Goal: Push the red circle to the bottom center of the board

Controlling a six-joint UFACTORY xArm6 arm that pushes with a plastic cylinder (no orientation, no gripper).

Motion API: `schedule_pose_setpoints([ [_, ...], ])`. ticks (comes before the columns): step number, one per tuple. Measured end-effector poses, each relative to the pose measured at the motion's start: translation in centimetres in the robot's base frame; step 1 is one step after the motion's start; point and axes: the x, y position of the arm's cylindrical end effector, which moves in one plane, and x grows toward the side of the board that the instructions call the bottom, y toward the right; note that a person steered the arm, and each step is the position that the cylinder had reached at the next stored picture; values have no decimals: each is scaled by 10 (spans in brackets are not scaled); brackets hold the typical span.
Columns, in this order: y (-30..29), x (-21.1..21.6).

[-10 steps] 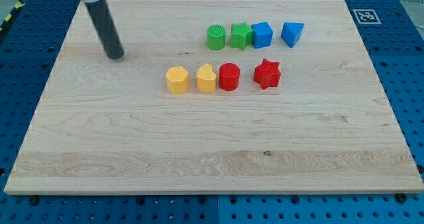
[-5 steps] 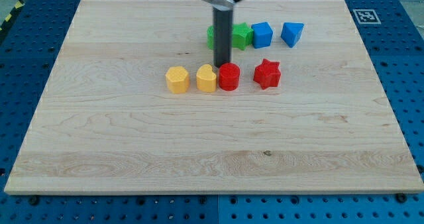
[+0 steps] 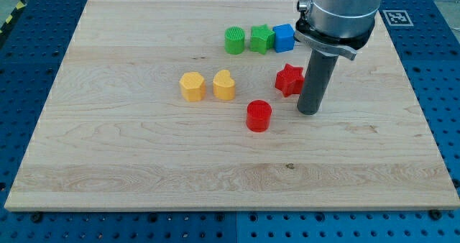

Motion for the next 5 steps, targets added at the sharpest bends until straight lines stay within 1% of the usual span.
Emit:
schedule_pose_setpoints([
  [1, -33, 0],
  [2, -49, -11],
  [4, -55, -12],
  [5, -60, 2],
])
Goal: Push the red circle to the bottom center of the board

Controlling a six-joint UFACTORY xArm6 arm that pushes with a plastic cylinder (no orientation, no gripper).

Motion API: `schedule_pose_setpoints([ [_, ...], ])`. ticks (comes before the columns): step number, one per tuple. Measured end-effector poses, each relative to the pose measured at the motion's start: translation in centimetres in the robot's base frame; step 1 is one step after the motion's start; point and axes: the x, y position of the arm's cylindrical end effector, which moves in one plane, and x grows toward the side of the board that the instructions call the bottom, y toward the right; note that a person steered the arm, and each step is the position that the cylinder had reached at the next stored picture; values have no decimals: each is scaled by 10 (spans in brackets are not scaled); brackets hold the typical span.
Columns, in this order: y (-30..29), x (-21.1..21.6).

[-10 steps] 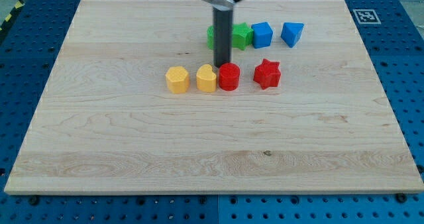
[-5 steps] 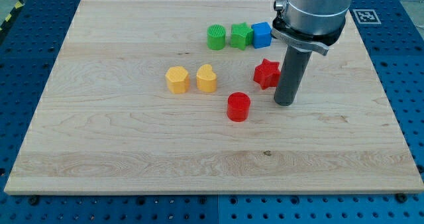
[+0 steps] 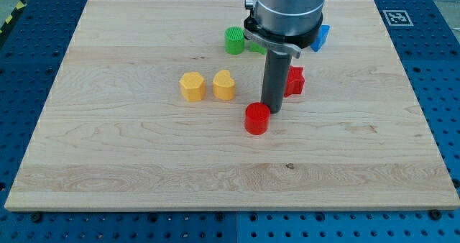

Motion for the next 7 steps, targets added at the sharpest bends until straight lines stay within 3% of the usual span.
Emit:
schedule_pose_setpoints([
  [3, -11, 14],
  [6, -73, 12],
  [7, -59, 12],
])
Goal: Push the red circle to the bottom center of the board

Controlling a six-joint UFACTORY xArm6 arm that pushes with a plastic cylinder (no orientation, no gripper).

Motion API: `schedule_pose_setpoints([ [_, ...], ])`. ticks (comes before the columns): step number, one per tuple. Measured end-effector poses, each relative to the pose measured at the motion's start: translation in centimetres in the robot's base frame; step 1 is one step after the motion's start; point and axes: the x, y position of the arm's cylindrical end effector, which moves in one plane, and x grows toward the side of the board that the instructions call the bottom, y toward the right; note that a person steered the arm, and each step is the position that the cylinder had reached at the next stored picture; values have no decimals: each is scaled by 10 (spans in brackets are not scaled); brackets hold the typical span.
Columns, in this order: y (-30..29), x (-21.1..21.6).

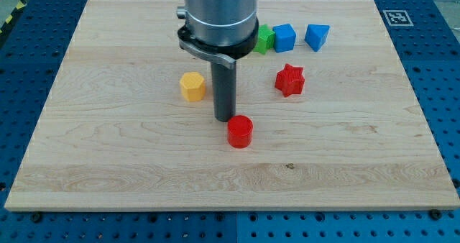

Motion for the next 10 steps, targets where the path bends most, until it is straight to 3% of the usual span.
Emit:
schedule_pose_setpoints([
  [2, 41, 5],
  [5, 7, 3],
  [8, 19, 38],
  [10, 51, 4],
])
